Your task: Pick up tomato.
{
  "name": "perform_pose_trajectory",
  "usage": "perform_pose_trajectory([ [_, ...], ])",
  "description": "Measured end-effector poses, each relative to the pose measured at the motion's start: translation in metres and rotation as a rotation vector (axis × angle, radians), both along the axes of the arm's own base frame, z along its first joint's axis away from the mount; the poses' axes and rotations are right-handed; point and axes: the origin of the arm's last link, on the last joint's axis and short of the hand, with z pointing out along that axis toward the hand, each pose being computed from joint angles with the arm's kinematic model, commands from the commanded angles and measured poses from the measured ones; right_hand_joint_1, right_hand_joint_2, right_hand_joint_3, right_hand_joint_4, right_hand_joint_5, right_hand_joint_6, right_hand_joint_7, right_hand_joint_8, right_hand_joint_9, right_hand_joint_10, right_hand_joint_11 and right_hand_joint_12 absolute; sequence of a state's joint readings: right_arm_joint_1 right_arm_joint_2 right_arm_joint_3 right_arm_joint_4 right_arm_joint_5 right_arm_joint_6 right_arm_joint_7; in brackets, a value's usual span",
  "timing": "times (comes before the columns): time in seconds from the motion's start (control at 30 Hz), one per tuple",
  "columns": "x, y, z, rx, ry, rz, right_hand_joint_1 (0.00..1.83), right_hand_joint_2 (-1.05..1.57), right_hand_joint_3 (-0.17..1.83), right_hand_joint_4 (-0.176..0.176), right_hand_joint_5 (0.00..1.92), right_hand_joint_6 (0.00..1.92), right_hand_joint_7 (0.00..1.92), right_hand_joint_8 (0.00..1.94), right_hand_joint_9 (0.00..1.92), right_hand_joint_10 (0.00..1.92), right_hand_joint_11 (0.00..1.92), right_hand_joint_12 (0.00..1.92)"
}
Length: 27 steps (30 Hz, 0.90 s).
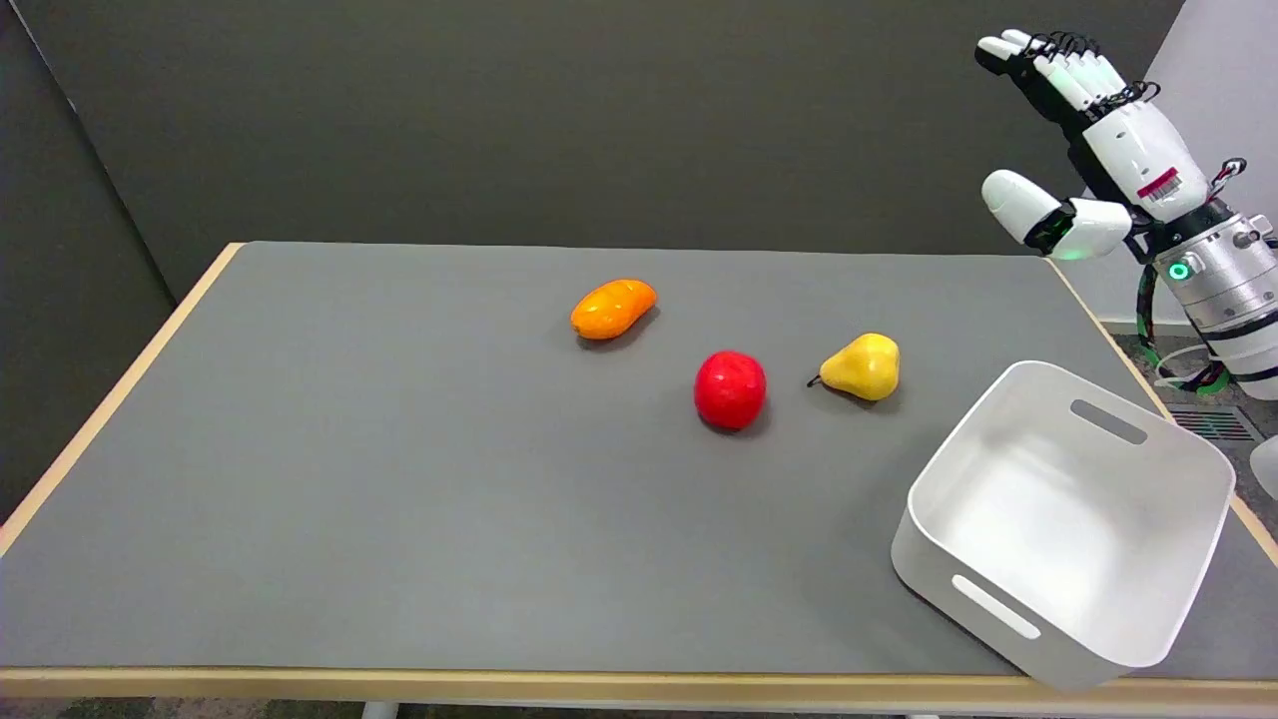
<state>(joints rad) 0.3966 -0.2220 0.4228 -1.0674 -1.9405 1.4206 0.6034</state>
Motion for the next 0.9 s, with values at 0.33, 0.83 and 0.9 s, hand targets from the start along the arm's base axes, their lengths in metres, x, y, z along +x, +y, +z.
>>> perform_pose_trajectory([
  [0.33,-0.002,-0.004,-0.002,0.012,0.024,-0.026,0.04,0.58,1.02,0.112,0.09,0.23,0.10,0.16,0.06,0.42,0.00,0.92],
  [0.83,-0.029,-0.019,-0.040,0.211,-0.053,-0.285,0.16,0.62,1.02,0.098,0.02,0.21,0.02,0.20,0.02,0.43,0.00,0.82],
  [0.9,-0.036,-0.022,-0.050,0.238,-0.065,-0.342,0.20,0.62,1.01,0.097,0.02,0.21,0.03,0.20,0.03,0.43,0.00,0.82],
])
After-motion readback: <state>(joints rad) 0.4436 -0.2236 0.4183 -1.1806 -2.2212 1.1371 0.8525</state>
